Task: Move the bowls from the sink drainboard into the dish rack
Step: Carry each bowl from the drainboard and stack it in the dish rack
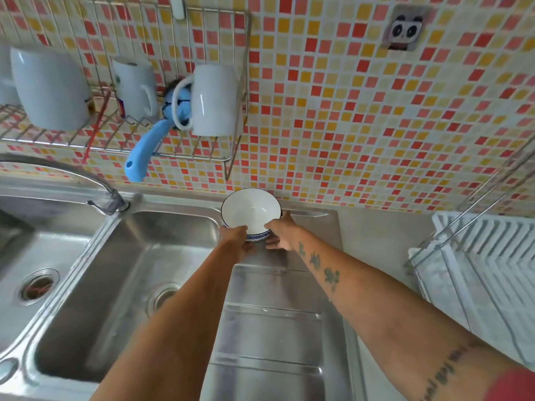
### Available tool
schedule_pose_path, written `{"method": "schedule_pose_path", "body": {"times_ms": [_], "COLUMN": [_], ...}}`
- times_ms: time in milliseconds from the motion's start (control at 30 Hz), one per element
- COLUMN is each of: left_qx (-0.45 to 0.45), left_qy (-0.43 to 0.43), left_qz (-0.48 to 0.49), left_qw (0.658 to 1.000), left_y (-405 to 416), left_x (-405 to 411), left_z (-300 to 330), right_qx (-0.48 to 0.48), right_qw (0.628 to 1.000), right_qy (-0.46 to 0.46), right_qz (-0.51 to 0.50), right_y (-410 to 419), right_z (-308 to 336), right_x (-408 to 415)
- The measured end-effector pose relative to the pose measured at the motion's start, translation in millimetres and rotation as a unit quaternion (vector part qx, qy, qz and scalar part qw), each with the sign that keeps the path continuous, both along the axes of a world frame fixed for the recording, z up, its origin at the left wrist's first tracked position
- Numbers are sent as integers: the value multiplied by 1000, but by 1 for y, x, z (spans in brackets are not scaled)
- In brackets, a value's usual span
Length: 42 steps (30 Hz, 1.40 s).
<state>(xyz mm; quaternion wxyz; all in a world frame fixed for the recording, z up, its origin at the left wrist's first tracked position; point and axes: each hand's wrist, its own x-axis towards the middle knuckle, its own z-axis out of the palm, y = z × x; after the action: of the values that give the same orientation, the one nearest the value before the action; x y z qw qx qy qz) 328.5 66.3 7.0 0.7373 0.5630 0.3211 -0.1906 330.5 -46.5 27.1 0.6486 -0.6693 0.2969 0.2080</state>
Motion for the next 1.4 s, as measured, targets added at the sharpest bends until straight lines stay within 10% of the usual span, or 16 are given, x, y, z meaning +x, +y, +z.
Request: {"method": "schedule_pose_path", "body": {"times_ms": [367,800,1400], "left_qx": [-29,-372,-340], "left_qy": [-103,-151,-281], "left_qz": [12,-88,-372], "left_qw": [994,911,817], "left_y": [-6,-65,-187], "left_x": [-11,-102,-285], "left_z": [-11,149,344], "right_qx": [2,-97,-195], "right_qw": [994,949,842], "right_qy": [-72,-285,-502], "right_qz": [-80,-92,-39], "right_y": [-1,-106,-247], "right_z": [-3,166,347], "right_x": [-11,-130,-355]}}
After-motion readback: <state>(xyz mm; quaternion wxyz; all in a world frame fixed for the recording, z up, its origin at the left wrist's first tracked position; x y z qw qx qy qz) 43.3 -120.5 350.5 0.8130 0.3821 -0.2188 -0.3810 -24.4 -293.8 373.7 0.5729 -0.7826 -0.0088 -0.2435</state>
